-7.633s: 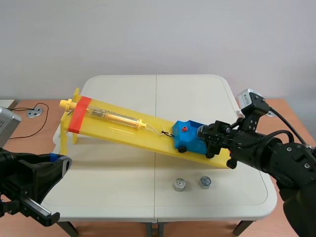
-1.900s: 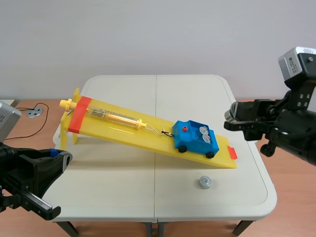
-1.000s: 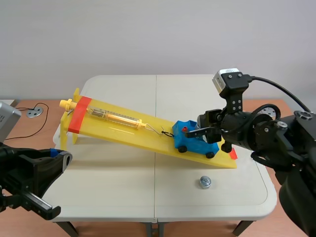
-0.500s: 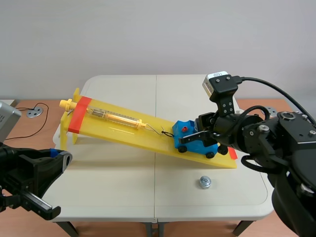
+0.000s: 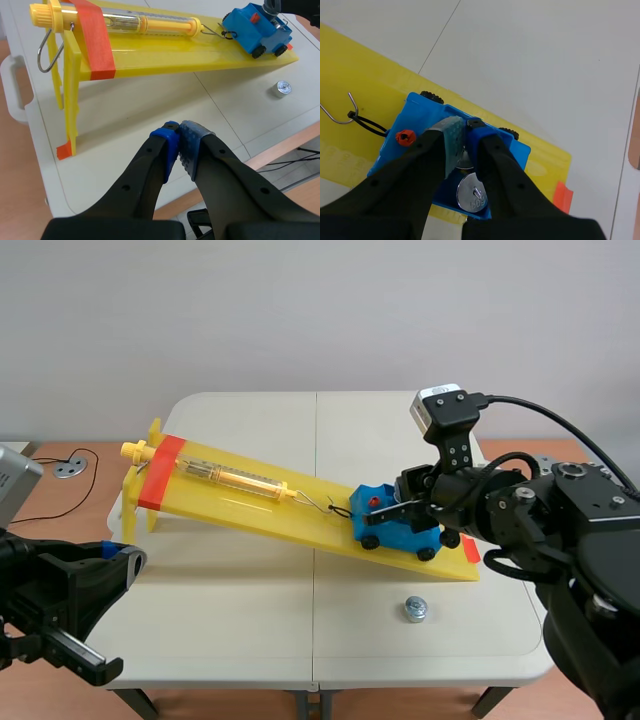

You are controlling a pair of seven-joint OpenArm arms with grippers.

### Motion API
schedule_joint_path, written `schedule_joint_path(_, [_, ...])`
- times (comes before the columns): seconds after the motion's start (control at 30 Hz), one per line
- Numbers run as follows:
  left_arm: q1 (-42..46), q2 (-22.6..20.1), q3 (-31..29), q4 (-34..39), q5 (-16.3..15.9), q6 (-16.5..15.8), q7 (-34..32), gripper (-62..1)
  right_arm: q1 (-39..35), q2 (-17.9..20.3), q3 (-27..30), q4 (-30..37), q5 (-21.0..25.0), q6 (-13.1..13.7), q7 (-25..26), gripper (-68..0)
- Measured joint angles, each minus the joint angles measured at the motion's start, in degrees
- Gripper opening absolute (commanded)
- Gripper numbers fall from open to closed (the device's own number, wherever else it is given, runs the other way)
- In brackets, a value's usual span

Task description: Place the four metal weights on the blue cart on the ramp.

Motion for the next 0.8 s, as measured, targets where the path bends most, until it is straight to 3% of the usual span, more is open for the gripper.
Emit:
schedule_joint_path(0.23, [0.0, 0.0, 0.0, 0.0, 0.0, 0.0, 0.0, -58.3, 0.1, 0.0, 0.0, 0.0, 0.0, 0.0, 2.6, -46.8])
schedule_joint_path(0.43, [0.0, 0.0, 0.0, 0.0, 0.0, 0.0, 0.0, -58.3, 0.0, 0.0, 0.5, 1.6, 0.0, 0.6, 2.4, -46.6])
schedule_joint_path(0.57, [0.0, 0.0, 0.0, 0.0, 0.0, 0.0, 0.0, -58.3, -0.5, 0.9, 1.2, 7.0, 0.5, 2.0, 0.4, -46.6])
schedule_joint_path(0.8, [0.0, 0.0, 0.0, 0.0, 0.0, 0.0, 0.0, -58.3, -5.9, 6.5, 1.4, 19.3, 3.1, 3.0, -0.3, -46.6])
